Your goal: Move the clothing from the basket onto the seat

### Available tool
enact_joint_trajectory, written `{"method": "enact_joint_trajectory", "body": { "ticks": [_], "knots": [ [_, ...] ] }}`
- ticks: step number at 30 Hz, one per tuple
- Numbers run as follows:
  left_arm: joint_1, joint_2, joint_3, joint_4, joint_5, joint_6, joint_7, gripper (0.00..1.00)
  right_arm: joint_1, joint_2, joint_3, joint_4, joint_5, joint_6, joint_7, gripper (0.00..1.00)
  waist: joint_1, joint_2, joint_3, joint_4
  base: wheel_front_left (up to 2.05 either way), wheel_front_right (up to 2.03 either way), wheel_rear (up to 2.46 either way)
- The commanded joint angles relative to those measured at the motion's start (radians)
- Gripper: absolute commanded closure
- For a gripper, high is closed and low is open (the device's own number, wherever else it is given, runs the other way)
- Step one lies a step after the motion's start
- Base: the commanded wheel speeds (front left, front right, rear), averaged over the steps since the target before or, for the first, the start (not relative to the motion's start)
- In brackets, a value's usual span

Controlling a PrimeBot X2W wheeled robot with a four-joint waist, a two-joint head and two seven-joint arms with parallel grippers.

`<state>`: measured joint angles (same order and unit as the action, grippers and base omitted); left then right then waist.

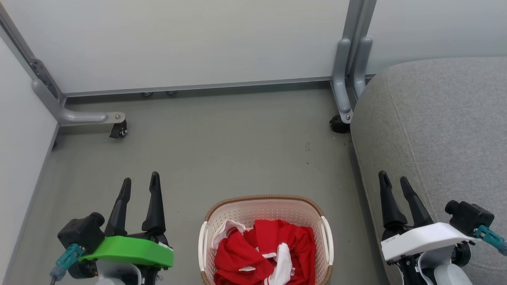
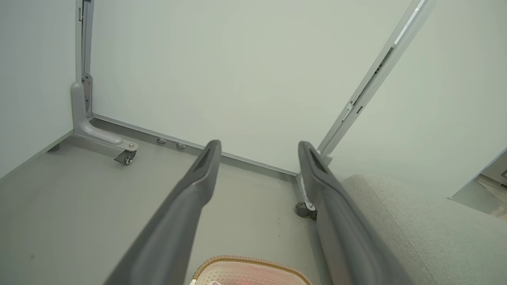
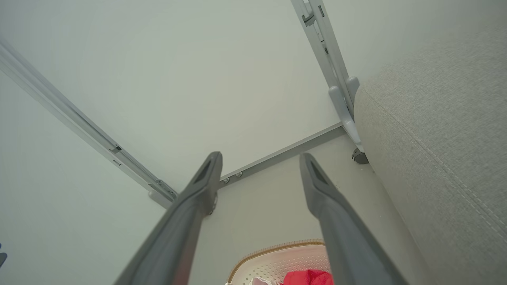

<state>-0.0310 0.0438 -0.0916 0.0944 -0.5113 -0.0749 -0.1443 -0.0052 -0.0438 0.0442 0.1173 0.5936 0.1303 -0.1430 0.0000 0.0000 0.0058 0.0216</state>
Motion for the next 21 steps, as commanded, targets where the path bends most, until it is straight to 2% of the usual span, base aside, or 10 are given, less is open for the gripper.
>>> {"method": "enact_joint_trajectory", "body": {
  "ticks": [1,21],
  "knots": [
    [0.003,0.009,-0.005,-0.015,0.033,-0.006,-0.011,0.0,0.0,-0.006,0.002,-0.015,-0.031,0.0,-0.013,0.0,0.0,0.0,-0.001,0.0,0.0,0.0,0.0],
    [0.016,0.009,-0.034,-0.024,0.232,-0.002,-0.058,0.0,0.022,-0.007,0.018,-0.033,-0.217,0.001,-0.059,0.0,0.0,0.0,-0.012,0.004,0.0,0.0,0.0]
  ]
}}
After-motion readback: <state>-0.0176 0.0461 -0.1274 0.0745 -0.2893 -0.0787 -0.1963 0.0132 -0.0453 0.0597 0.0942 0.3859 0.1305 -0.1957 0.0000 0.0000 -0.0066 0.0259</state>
